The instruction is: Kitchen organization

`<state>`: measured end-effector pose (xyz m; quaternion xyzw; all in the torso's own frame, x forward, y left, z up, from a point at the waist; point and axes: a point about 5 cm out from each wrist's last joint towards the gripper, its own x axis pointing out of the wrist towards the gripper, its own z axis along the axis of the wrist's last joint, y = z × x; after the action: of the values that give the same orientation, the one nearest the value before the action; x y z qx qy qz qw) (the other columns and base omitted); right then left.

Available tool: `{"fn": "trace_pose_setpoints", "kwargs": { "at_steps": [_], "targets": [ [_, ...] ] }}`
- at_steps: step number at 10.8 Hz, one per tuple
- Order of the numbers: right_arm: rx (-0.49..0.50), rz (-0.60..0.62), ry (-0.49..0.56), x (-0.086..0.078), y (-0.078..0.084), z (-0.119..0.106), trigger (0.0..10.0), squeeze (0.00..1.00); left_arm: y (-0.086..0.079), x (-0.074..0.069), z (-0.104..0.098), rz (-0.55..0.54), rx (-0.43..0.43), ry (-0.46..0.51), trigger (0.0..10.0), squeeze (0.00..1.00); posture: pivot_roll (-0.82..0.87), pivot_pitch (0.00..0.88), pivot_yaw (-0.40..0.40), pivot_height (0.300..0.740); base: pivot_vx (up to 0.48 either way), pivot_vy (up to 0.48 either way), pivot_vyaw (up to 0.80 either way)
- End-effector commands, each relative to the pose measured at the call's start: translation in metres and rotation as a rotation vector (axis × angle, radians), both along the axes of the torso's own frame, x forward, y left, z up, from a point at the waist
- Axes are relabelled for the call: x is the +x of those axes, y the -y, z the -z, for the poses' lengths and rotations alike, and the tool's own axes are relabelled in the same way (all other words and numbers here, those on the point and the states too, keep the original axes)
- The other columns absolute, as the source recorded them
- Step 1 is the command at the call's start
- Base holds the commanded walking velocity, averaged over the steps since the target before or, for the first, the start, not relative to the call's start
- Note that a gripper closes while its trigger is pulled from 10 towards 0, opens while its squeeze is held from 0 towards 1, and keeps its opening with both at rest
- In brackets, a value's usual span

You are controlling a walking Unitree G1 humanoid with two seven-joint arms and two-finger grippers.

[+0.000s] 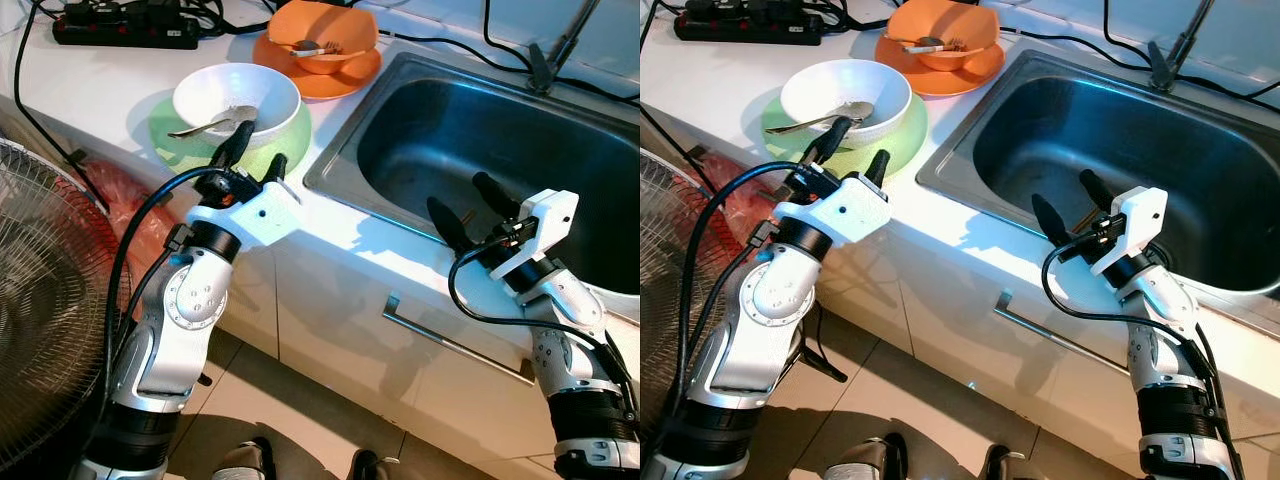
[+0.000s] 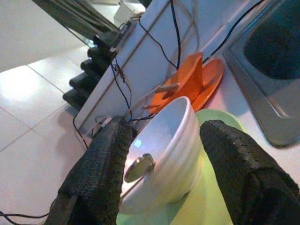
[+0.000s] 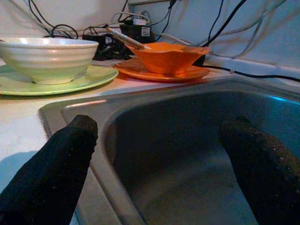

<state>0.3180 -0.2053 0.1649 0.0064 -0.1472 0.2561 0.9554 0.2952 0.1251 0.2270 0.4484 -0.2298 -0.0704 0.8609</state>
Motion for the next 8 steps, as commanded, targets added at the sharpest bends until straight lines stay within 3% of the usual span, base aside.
{"fn": "trace_pose_setpoints", "kwargs": {
  "at_steps": [1,8],
  "targets": [
    [0.004,-0.015,-0.083,-0.0024,-0.0039,0.0201,10.0,0.00,-0.0019,-0.0026,0.0009,-0.010,0.004,0.001,10.0,0.00,0.13,0.175,-0.037,0.740,0.000,0.000,0.00],
    [0.005,-0.023,-0.084,-0.0024,-0.0047,0.0207,10.0,0.00,-0.0098,-0.0050,-0.0006,-0.066,0.025,-0.004,10.0,0.00,0.13,0.179,-0.041,0.740,0.000,0.000,0.00]
  ]
}}
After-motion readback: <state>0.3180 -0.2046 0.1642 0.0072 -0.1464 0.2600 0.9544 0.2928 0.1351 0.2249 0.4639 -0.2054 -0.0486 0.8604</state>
